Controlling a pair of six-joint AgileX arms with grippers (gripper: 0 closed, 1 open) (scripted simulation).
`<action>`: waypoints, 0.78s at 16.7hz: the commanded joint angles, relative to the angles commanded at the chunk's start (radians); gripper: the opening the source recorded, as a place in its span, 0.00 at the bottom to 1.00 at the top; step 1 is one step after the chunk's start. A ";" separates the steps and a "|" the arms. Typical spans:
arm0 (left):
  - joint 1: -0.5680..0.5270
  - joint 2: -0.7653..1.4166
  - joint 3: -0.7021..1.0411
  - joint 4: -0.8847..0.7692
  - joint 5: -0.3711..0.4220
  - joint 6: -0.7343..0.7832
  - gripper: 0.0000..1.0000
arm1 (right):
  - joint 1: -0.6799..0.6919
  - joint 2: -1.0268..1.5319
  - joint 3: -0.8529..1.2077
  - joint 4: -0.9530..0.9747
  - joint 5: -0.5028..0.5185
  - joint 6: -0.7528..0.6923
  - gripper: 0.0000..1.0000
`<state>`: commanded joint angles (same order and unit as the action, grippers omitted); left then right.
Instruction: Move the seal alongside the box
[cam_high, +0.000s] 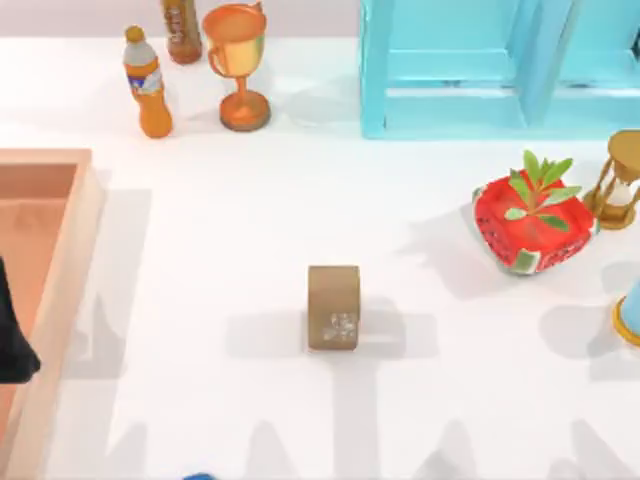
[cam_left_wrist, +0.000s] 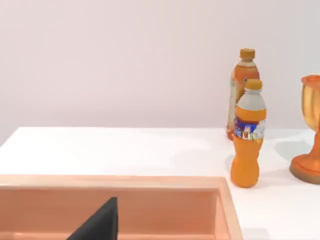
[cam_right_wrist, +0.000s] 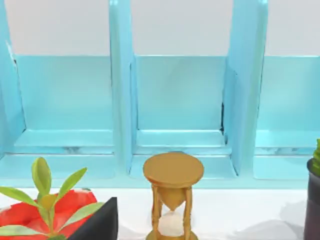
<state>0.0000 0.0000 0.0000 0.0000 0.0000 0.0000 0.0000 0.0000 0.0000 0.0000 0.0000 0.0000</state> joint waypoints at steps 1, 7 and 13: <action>0.000 0.000 0.000 0.000 0.000 0.000 1.00 | 0.000 0.000 0.000 0.000 0.000 0.000 1.00; -0.048 0.147 0.131 -0.093 -0.001 -0.050 1.00 | 0.000 0.000 0.000 0.000 0.000 0.000 1.00; -0.192 0.585 0.522 -0.369 -0.004 -0.199 1.00 | 0.000 0.000 0.000 0.000 0.000 0.000 1.00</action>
<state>-0.1917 0.5846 0.5217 -0.3691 -0.0045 -0.1992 0.0000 0.0000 0.0000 0.0000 0.0000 0.0000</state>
